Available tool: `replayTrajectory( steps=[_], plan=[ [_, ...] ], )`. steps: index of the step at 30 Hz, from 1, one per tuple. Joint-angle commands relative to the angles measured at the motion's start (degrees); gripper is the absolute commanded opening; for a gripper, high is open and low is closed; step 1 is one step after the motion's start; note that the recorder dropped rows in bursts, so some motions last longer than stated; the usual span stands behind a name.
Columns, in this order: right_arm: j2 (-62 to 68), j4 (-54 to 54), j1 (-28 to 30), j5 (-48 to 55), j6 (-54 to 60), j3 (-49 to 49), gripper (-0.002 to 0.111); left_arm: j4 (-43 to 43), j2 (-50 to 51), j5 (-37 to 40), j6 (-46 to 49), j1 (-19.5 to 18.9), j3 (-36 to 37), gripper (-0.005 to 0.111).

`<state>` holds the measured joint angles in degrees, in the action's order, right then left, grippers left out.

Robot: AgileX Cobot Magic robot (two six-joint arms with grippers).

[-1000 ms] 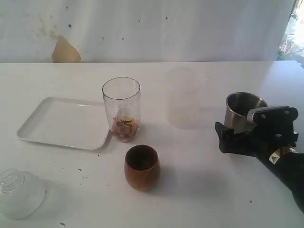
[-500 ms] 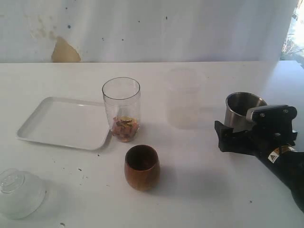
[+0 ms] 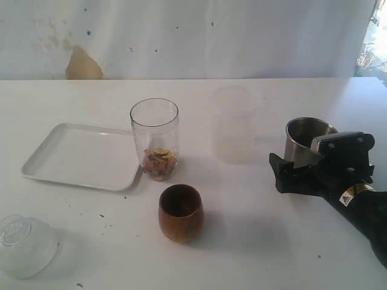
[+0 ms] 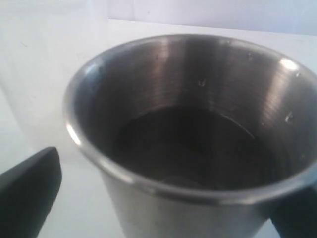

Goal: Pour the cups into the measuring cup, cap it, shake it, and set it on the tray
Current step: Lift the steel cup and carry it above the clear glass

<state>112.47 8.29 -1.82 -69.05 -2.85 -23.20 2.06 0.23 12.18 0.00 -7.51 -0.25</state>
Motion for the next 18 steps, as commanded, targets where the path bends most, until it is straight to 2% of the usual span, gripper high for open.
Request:
replayTrajectory(
  steps=[1,13,15,18],
  plan=[
    [0.23,-1.71,0.23,-0.91,-0.13,-0.54,0.105,-0.19,-0.23,-0.57,0.00,0.29,0.25,0.001],
    [0.23,-6.81,0.23,-0.91,-0.13,-1.45,0.104,-0.19,-0.23,-0.57,0.00,0.29,0.25,0.001],
    [0.23,-6.81,0.23,-0.91,-0.13,-1.45,0.100,-0.19,-0.23,-0.57,0.00,0.29,0.25,0.001],
    [0.23,-6.01,0.23,-0.91,-0.13,-1.45,0.084,-0.19,-0.23,-0.57,0.00,0.29,0.25,0.001]
  ],
)
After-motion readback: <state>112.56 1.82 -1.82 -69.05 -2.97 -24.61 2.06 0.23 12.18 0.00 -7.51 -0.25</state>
